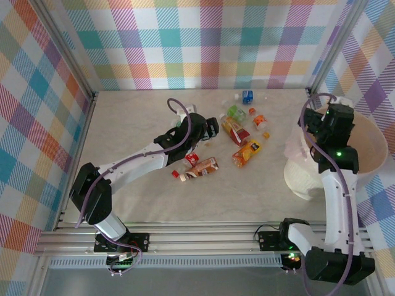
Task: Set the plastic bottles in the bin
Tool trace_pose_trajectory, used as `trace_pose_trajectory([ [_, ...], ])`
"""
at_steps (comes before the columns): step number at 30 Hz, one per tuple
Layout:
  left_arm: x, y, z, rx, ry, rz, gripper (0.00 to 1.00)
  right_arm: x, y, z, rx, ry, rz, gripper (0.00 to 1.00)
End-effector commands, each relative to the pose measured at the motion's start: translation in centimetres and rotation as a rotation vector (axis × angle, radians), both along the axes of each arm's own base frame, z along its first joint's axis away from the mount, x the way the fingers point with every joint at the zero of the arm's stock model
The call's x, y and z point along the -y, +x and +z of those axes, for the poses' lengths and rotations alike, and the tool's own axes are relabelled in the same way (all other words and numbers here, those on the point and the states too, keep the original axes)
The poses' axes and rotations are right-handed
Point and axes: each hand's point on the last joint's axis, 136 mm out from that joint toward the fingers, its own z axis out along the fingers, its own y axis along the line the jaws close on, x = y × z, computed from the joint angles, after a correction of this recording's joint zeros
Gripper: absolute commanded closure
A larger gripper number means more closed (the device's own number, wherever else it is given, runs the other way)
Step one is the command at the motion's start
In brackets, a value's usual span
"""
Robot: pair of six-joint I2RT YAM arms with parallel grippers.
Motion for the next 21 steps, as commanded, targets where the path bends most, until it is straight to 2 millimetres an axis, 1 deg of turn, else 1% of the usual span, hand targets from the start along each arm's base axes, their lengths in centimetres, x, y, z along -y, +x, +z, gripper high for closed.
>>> trace_pose_trajectory([
  [1,-1.4,0.5,0.7,0.001,-0.004,0.084,0.00,-4.6,1.3,1.3,0.032,0.090,0.195,0.00],
  [5,-2.5,0.2,0.5,-0.005,0.004,0.130,0.00,-9.9,2.5,1.7,0.026,0.141,0.385,0.00],
  [10,-3.8,-0.4,0.2,-0.006,0.001,0.169,0.00,-16.0,4.1,1.7,-0.014,0.144,0.558,0.00],
  [12,-4.2,-0.7,0.1,-0.007,0.003,0.177,0.00,-18.4,5.0,1.3,-0.026,0.156,0.624,0.00],
  [15,-4.8,-1.1,-0.1,-0.009,0.009,0.185,0.00,-21.4,6.4,-0.1,-0.069,0.172,0.695,0.00],
  [16,-5.0,-1.3,0.0,-0.009,0.010,0.190,0.00,-22.0,6.9,-0.4,-0.081,0.178,0.710,0.00],
  [18,-5.4,-1.6,-0.1,-0.010,0.013,0.194,0.00,-23.0,8.1,-1.9,-0.132,0.198,0.724,0.00],
  [21,-6.1,-2.1,-0.1,-0.014,0.016,0.203,0.00,-23.1,10.4,-4.3,-0.200,0.187,0.684,0.00],
])
